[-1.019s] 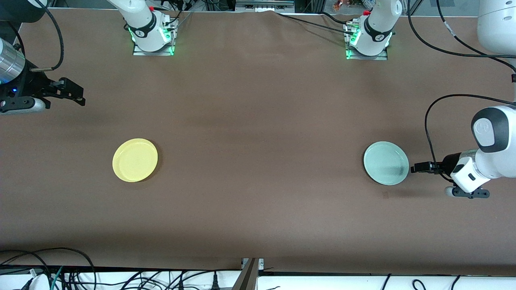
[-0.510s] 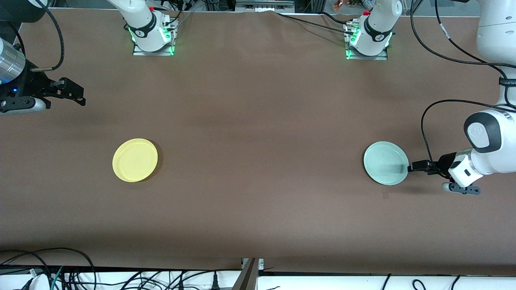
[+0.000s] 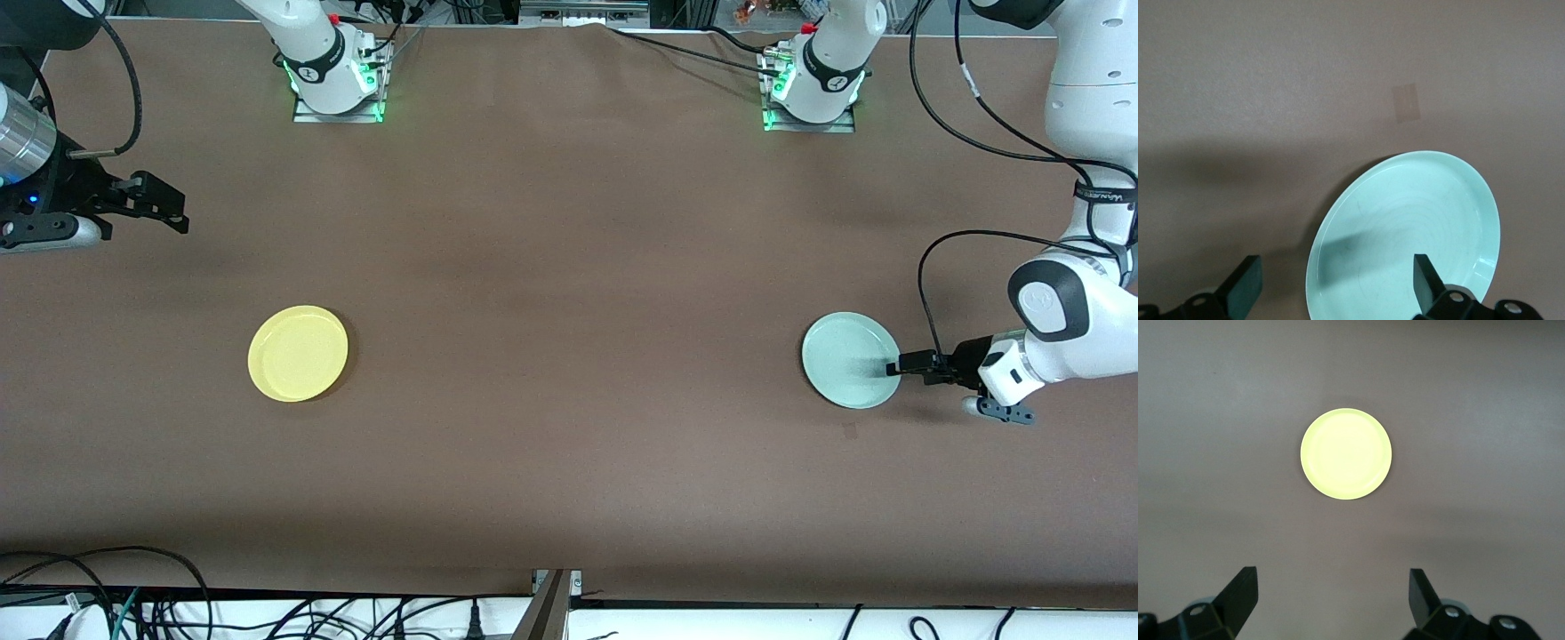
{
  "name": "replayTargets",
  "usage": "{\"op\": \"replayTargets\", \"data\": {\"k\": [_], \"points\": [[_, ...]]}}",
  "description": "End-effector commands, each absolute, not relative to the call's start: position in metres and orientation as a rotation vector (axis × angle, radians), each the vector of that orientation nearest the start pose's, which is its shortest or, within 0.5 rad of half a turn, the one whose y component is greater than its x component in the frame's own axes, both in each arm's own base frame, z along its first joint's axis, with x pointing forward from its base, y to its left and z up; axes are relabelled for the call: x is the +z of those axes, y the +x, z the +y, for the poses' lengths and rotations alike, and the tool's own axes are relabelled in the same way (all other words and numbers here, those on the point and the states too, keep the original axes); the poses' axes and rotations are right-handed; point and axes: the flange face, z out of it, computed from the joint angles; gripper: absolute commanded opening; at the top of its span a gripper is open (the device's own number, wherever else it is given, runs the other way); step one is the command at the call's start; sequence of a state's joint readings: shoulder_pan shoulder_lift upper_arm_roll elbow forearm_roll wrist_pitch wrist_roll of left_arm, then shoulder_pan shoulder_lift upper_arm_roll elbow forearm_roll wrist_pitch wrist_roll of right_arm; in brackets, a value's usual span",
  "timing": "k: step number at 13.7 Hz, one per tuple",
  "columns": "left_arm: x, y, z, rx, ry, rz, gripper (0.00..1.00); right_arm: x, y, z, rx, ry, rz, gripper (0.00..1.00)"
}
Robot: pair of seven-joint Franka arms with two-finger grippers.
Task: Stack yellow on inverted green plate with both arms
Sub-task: 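Move the left gripper down to the rim of the green plate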
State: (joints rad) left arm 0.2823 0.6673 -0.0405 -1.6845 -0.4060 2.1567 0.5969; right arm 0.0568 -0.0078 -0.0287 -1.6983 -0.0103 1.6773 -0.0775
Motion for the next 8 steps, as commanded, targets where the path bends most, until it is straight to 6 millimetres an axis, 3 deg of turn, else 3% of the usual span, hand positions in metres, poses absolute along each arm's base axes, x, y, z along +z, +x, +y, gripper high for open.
{"op": "replayTargets", "data": {"k": [1,7,8], "points": [[0.197,0.637,0.146,0.022,-3.541,0.185,1.0,0.582,0.56,0.017,0.025,-3.16,-0.169,1.0],[0.187,0.622,0.151,0.049,-3.538,0.216,1.0,0.583,0.559,0.02,0.025,-3.159,-0.178,1.0],[0.187,0.622,0.152,0.047,-3.537,0.222,0.95,0.583,0.559,0.018,0.025,-3.159,-0.176,1.0]]}}
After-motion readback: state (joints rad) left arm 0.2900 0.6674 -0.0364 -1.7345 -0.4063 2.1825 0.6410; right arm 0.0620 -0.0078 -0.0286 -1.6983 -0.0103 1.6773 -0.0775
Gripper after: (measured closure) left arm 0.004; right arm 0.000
